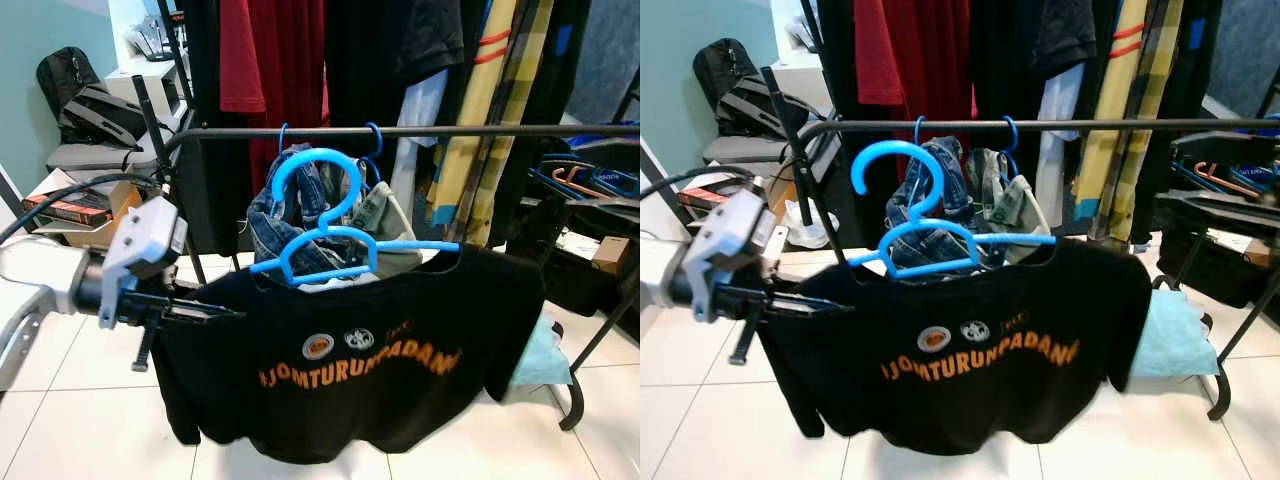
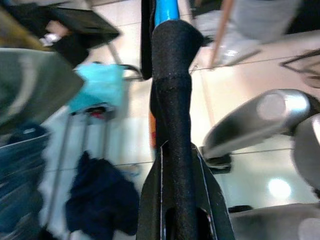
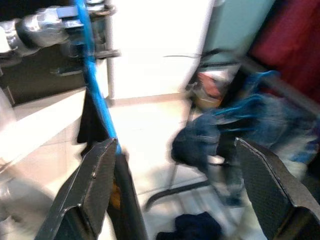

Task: Hang hanger

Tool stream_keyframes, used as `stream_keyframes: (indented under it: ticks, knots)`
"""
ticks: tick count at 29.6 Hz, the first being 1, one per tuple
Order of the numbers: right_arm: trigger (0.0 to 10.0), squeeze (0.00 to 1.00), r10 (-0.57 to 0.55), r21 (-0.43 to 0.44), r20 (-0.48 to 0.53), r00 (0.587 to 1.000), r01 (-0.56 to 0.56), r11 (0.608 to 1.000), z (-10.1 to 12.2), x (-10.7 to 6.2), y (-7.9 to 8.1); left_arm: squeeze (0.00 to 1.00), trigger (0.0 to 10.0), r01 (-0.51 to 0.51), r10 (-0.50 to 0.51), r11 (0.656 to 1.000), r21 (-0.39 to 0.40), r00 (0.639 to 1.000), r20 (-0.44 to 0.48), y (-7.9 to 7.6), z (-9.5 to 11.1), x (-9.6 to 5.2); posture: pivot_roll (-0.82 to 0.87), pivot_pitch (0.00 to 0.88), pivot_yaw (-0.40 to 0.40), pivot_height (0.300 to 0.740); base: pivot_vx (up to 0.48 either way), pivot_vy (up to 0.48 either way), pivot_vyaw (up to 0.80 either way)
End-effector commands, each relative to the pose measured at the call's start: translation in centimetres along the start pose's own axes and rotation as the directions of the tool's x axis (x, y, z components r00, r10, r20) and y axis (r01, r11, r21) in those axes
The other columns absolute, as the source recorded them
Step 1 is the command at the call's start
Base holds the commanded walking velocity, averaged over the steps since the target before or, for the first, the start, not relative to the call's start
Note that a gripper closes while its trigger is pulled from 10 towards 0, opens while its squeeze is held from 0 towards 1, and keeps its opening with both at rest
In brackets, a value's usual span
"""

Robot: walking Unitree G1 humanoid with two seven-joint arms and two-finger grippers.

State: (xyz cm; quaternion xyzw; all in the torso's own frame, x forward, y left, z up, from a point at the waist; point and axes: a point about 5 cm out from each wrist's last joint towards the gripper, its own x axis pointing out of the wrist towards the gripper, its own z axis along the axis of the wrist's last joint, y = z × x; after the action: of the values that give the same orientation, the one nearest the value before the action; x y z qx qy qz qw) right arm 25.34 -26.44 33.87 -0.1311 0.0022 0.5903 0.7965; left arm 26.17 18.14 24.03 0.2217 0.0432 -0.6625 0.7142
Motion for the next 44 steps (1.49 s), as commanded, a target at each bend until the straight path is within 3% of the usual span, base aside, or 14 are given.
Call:
stream_keyframes:
  ticks: [1, 2, 9, 20, 22, 27, 44]
  knots:
    - [10.0, 1.0, 0.097, -0.006, -0.033, 0.995, -0.097, 0.995, -0.2, 1.7, 0.5, 0.0, 0.0, 0.041, -0.041, 0.998, 0.038, 0.999, 0.003, -0.1, 0.5, 0.9, -0.1, 0.0, 0.027, 0.74, 0.0, 0.0, 0.0]
    - [10.0, 0.0, 0.172, 0.009, -0.056, 0.984, -0.172, 0.985, -0.7, 3.0, 0.8, 0.0, 0.0, 0.055, -0.056, 0.997, 0.049, 0.998, 0.012, 0.1, 0.8, 1.6, -0.1, 0.0, 0.025, 0.74, 0.0, 0.0, 0.0]
    - [10.0, 0.0, 0.345, 0.021, -0.078, 0.935, -0.345, 0.939, -0.7, 5.8, 0.9, 0.0, 0.0, 0.103, -0.107, 0.989, 0.104, 0.994, 0.027, 0.7, 2.0, 2.9, -0.1, 0.0, 0.017, 0.74, 0.0, 0.0, 0.0]
    - [10.0, 0.0, 0.387, 0.035, -0.135, 0.912, -0.386, 0.922, -1.6, 7.7, 0.8, 0.0, 0.0, 0.128, -0.132, 0.983, 0.131, 0.991, 0.019, 0.7, 2.4, 3.6, -0.09, 0.0, 0.013, 0.74, 0.0, 0.0, 0.0]
    - [0.0, 0.0, 0.345, 0.028, -0.235, 0.909, -0.348, 0.937, -2.9, 8.9, 0.2, 0.0, 0.0, 0.137, -0.14, 0.98, 0.148, 0.99, 0.009, 0.8, 2.6, 3.9, -0.07, 0.0, 0.014, 0.74, 0.0, 0.0, 0.0]
    - [0.0, 0.0, 0.32, 0.023, -0.285, 0.904, -0.327, 0.945, -3.4, 9.7, -0.1, 0.0, 0.0, 0.138, -0.138, 0.977, 0.162, 0.99, -0.009, 0.9, 2.8, 4.2, -0.07, 0.0, 0.018, 0.74, 0.0, 0.0, 0.0]
    - [0.0, 0.0, 0.36, 0.042, -0.245, 0.9, -0.361, 0.932, -3.9, 10.4, 0.5, 0.0, 0.0, 0.13, -0.136, 0.973, 0.188, 0.99, 0.021, 0.8, 3.3, 5.8, -0.06, 0.0, 0.008, 0.74, 0.0, 0.0, 0.0]
